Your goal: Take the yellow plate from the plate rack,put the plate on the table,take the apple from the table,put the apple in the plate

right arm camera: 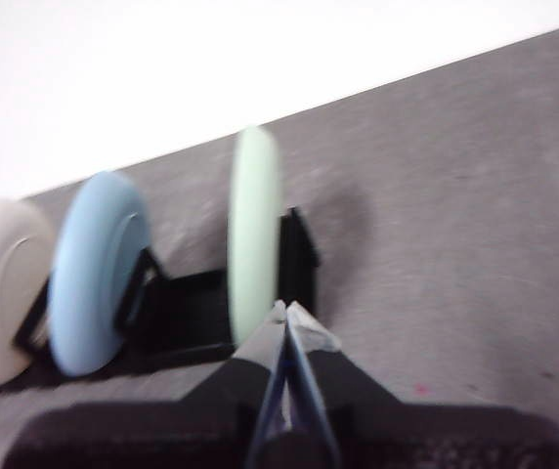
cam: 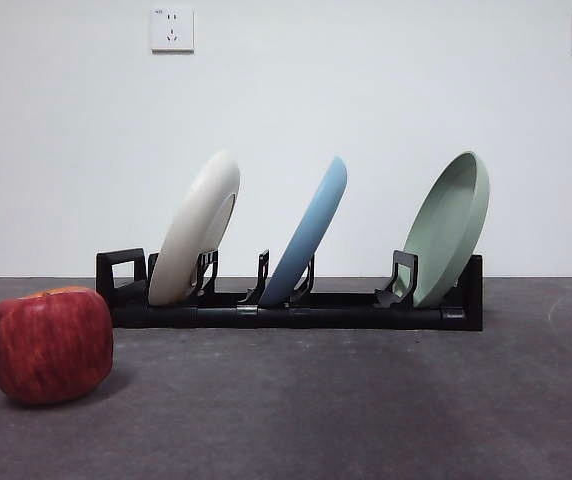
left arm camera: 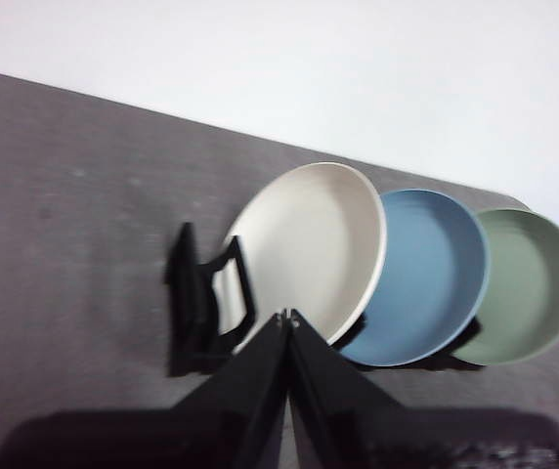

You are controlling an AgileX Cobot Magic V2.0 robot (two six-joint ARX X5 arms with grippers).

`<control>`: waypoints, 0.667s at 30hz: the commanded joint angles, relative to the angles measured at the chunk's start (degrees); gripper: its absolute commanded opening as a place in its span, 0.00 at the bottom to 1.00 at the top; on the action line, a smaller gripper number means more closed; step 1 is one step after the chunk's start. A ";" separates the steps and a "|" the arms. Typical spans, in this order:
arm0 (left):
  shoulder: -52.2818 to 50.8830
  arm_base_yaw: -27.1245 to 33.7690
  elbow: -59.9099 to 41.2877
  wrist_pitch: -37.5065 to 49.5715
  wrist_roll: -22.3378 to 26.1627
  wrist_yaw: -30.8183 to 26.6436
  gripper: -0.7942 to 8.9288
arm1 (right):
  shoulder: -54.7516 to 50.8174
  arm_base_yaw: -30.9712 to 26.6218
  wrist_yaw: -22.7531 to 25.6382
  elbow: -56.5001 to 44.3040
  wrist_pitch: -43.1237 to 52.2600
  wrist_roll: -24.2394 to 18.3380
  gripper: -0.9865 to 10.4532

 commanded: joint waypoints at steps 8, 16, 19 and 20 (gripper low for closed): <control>21.33 -1.95 16.31 -4.90 4.46 8.41 0.19 | 17.88 0.07 -16.87 14.10 -5.38 -4.96 0.21; 35.28 -8.87 29.53 -9.29 5.53 8.24 0.34 | 23.39 0.22 -17.97 16.44 -5.35 -4.94 0.34; 40.70 -11.52 35.12 -11.52 5.68 7.74 0.34 | 23.50 0.22 -17.92 16.46 -5.33 -4.94 0.34; 42.40 -12.24 36.85 -12.15 5.90 7.37 0.34 | 23.50 0.22 -17.92 16.46 -5.27 -4.94 0.34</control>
